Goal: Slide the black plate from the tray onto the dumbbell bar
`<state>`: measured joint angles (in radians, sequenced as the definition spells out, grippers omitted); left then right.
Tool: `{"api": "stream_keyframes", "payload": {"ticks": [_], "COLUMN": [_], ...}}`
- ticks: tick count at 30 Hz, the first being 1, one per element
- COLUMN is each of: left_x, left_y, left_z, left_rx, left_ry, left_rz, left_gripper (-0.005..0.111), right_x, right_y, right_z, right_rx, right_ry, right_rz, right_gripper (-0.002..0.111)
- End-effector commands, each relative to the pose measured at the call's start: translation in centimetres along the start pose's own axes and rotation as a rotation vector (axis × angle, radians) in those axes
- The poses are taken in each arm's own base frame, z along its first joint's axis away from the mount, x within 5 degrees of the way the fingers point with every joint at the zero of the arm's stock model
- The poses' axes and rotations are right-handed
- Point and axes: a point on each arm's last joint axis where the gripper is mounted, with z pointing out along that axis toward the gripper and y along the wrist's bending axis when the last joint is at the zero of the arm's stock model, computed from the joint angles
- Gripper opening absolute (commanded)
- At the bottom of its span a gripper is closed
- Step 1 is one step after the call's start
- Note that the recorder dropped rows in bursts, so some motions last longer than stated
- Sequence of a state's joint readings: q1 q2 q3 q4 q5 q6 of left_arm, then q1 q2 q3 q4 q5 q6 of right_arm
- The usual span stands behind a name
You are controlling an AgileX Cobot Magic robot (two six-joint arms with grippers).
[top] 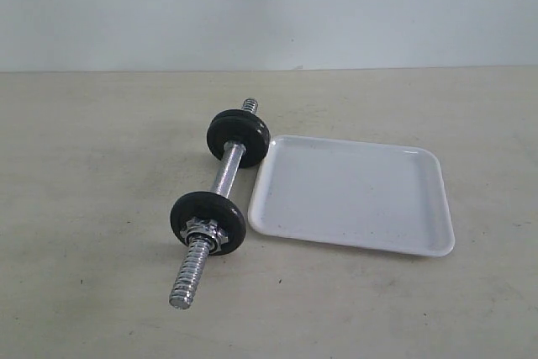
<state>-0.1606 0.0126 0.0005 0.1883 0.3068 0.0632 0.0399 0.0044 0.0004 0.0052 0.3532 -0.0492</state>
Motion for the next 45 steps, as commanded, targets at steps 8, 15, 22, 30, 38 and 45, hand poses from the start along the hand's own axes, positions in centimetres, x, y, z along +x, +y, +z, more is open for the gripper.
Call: {"api": "stream_keyframes", "payload": {"ticks": [8, 15, 22, 30, 38, 45], "left_x": [0.15, 0.16, 0.16, 0.05, -0.1, -0.19], "left_y": [1.03, 1.06, 1.04, 1.0, 0.81, 0.83], "left_z": [-0.18, -0.19, -0.18, -0.17, -0.13, -0.13], "left_rx": [-0.203, -0.208, -0.206, -0.201, -0.179, -0.179], "left_ry": [0.021, 0.025, 0.024, 0.01, -0.004, -0.015], "left_rz": [-0.183, -0.156, -0.165, -0.177, -0.183, -0.182], "left_gripper": [0.004, 0.004, 0.004, 0.004, 0.004, 0.004], "right_x": [-0.08, -0.08, -0.08, -0.08, -0.08, -0.08], "right_y": [-0.02, -0.02, 0.03, 0.03, 0.03, 0.03], "right_z": [-0.04, -0.04, -0.04, -0.04, -0.04, -0.04], "right_rx": [0.001, 0.001, -0.003, -0.003, -0.003, -0.003], "right_ry": [-0.01, -0.01, -0.011, -0.011, -0.011, -0.011], "right_rz": [-0.008, -0.008, 0.005, 0.005, 0.005, 0.005], "right_gripper": [0.0, 0.0, 0.0, 0.0, 0.0, 0.0]}}
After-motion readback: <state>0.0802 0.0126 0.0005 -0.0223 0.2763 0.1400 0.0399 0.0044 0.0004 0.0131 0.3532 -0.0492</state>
